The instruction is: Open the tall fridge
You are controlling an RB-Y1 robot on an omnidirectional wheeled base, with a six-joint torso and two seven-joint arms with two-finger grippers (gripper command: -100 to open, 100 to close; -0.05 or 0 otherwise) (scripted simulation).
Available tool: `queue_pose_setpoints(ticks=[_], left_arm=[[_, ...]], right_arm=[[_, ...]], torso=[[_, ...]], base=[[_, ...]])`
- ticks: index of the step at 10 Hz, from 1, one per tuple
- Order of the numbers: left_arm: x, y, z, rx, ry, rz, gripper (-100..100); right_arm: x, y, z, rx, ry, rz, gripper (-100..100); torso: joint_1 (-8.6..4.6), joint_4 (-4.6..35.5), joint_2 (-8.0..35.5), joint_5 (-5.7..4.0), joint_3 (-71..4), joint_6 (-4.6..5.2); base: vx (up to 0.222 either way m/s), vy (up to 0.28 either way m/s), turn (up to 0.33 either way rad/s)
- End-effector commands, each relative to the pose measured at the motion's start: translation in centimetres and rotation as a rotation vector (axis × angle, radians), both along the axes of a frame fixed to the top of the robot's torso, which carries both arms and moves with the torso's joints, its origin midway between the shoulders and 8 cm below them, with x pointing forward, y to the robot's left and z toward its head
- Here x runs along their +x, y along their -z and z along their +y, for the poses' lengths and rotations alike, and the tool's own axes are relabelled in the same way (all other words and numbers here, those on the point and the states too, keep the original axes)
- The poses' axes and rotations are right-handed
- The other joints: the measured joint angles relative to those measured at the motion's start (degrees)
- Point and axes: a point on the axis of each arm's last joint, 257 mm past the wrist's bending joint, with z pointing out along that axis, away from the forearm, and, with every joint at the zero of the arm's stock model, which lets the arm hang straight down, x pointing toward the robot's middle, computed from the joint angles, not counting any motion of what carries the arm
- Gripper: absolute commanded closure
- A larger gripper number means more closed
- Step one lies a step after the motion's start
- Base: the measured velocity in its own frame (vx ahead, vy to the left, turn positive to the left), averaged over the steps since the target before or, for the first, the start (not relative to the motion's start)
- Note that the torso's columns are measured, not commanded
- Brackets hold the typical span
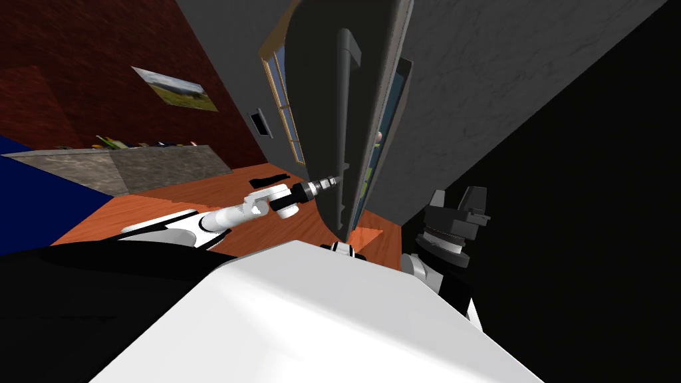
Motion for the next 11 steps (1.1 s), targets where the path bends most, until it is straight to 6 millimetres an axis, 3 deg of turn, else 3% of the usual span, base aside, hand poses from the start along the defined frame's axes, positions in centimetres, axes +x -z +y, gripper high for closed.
queue_pose_setpoints(ticks=[1, 3, 4, 6, 9, 11], left_arm=[[-2.8, -1.1, -2.4, -0.011, 0.08, -0.022, 100], [-5.5, -1.2, -4.2, -0.014, 0.151, -0.016, 100], [-5.8, -1.3, -4.4, -0.016, 0.158, -0.019, 100], [-5.9, -0.4, -4.6, -0.004, 0.17, 0.0, 100], [-7.1, -0.6, -5.6, -0.007, 0.219, -0.005, 100], [-8.2, -0.9, -6.5, -0.01, 0.268, -0.01, 100]], right_arm=[[0.0, 0.0, 0.0, 0.0, 0.0, 0.0, 0], [0.0, 0.0, 0.0, 0.0, 0.0, 0.0, 0], [0.0, 0.0, 0.0, 0.0, 0.0, 0.0, 0], [0.0, 0.0, 0.0, 0.0, 0.0, 0.0, 0], [0.0, 0.0, 0.0, 0.0, 0.0, 0.0, 0], [0.0, 0.0, 0.0, 0.0, 0.0, 0.0, 0]], torso=[[-0.18, 0.0, -0.1, -0.13, -0.1, 0.14], [0.31, 0.0, 0.3, 0.06, 0.2, 0.13], [0.44, 0.0, 0.6, 0.13, 0.4, 0.09], [-0.64, -0.1, 0.2, -0.22, 0.1, 0.23], [0.26, -0.2, 0.5, 0.09, 0.5, 0.23], [0.0, -0.1, 0.1, -0.01, 0.1, 0.22]], base=[[-0.051, 0.267, 0.004], [-0.082, 0.333, -0.026], [-0.083, 0.215, -0.006], [-0.032, 0.112, -0.046], [-0.059, 0.279, -0.143], [-0.057, 0.257, -0.164]])
